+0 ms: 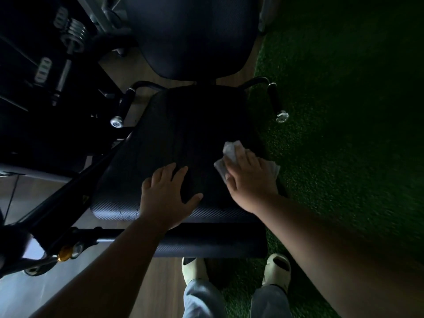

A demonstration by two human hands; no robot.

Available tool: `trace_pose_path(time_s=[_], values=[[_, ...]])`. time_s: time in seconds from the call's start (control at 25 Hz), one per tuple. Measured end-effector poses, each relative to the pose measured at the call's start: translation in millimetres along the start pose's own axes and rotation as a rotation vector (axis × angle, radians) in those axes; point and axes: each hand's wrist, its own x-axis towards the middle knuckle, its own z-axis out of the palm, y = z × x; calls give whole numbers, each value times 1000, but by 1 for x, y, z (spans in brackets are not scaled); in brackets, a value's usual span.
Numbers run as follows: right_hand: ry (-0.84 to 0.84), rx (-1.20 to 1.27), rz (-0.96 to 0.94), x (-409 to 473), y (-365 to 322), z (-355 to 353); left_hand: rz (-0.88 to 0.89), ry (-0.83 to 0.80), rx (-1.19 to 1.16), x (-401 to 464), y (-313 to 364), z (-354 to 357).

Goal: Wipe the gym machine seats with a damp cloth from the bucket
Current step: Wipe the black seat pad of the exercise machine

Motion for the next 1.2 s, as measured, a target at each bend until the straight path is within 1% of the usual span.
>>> trace_pose_path(time_s=[0.08, 0.12, 0.16, 0.28, 0.36, 0.4, 0.44, 0.52, 0.6, 0.64, 0.68, 0.72, 0.8, 0.84, 0.88, 0.92, 1.0, 1.04, 1.08, 1.12, 1.2], values=[[20, -20, -191, -29, 10, 5, 7, -3, -1, 0, 0, 0], [13, -21, -223, -39, 21, 4, 11, -2, -7, 0, -1, 0], [5, -33, -199, -43, 35, 4, 16, 1, -14, 1, -2, 0], [-42, -22, 29, -21, 55, 0, 45, 5, -19, 2, -5, 2], [-52, 14, 160, 2, 38, 1, 50, 9, -16, 3, -6, 3], [-40, 6, 180, 8, 26, 1, 48, 9, -16, 4, -7, 3], [-18, -14, 149, 8, 15, 2, 47, 10, -17, 4, -6, 3], [16, -44, -23, -9, 9, 2, 48, 20, -21, 5, -6, 4], [14, -51, -189, -33, 26, 3, 49, 25, -24, 5, -6, 4], [2, -56, -203, -37, 39, 1, 49, 25, -25, 5, -7, 4], [-11, -62, -161, -35, 50, -1, 49, 24, -26, 6, -7, 4], [-24, -66, -80, -26, 55, -3, 48, 20, -27, 6, -7, 4], [-41, -22, 122, 1, 47, -3, 46, 10, -27, 6, -7, 4], [-39, 4, 178, 11, 33, -4, 45, 7, -27, 6, -7, 4], [-21, 10, 172, 15, 16, -3, 45, 4, -27, 7, -8, 4], [14, 4, 97, 12, 0, 0, 47, 0, -28, 7, -9, 3], [29, -4, -124, -18, -17, 6, 62, -8, -40, 8, -14, 1], [23, -6, -196, -36, -14, 9, 72, -11, -51, 8, -16, -1], [11, -14, -211, -46, -4, 7, 81, -13, -60, 8, -18, -2], [10, -25, -165, -47, 10, 3, 87, -16, -66, 8, -19, -3], [-22, -25, 43, -26, 39, -3, 94, -31, -69, 8, -20, -4]])
